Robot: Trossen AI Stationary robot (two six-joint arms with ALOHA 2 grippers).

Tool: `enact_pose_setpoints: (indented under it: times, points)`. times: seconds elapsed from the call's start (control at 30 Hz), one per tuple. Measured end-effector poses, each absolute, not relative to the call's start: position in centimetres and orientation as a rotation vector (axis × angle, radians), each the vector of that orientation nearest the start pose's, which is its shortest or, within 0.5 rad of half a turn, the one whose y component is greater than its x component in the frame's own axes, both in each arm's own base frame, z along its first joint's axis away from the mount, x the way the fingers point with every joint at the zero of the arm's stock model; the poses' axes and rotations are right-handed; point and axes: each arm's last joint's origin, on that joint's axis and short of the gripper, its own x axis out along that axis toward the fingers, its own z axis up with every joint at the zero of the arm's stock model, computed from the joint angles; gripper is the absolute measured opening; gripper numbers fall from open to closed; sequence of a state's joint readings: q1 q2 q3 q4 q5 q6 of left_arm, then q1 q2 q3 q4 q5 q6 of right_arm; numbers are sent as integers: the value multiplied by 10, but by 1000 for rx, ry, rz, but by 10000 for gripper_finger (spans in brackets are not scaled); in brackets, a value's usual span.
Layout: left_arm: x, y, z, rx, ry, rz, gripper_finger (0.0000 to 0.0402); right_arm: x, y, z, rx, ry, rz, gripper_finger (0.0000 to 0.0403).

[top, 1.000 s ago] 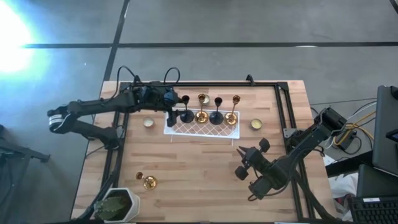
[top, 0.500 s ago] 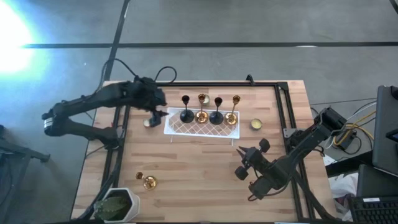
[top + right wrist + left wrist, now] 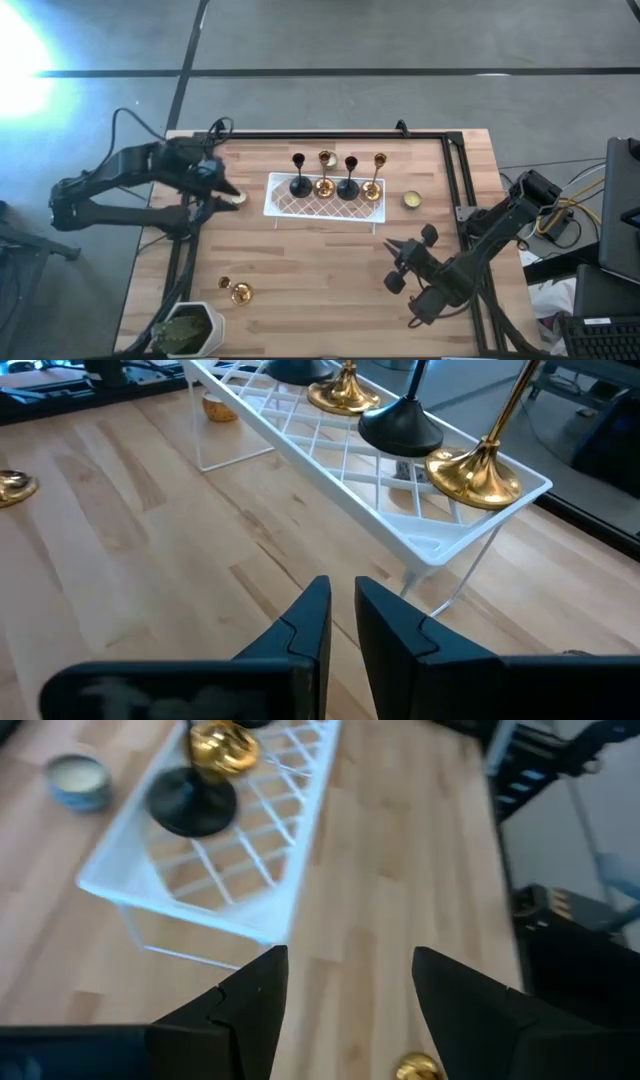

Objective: Pick & Place candle stick holders
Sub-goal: Put the golden candle holder on the shelf

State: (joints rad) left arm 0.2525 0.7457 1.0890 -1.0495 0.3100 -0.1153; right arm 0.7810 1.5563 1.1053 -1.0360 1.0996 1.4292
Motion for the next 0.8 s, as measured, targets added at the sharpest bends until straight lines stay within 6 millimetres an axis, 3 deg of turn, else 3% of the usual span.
enact_pose_setpoints:
  times: [0.13, 0.27, 0.57, 0.8]
  points:
    - [97, 9, 352, -335, 688, -90, 220, 210, 171, 234, 132, 464, -722, 44]
    - [95, -2, 337, -367, 739, -269, 220, 210, 171, 234, 141, 460, -724, 43]
    - [102, -18, 257, -409, 1008, -441, 214, 209, 171, 237, 162, 450, -720, 43]
    - [108, -29, 207, -513, 1023, -580, 195, 207, 169, 245, 231, 419, -713, 43]
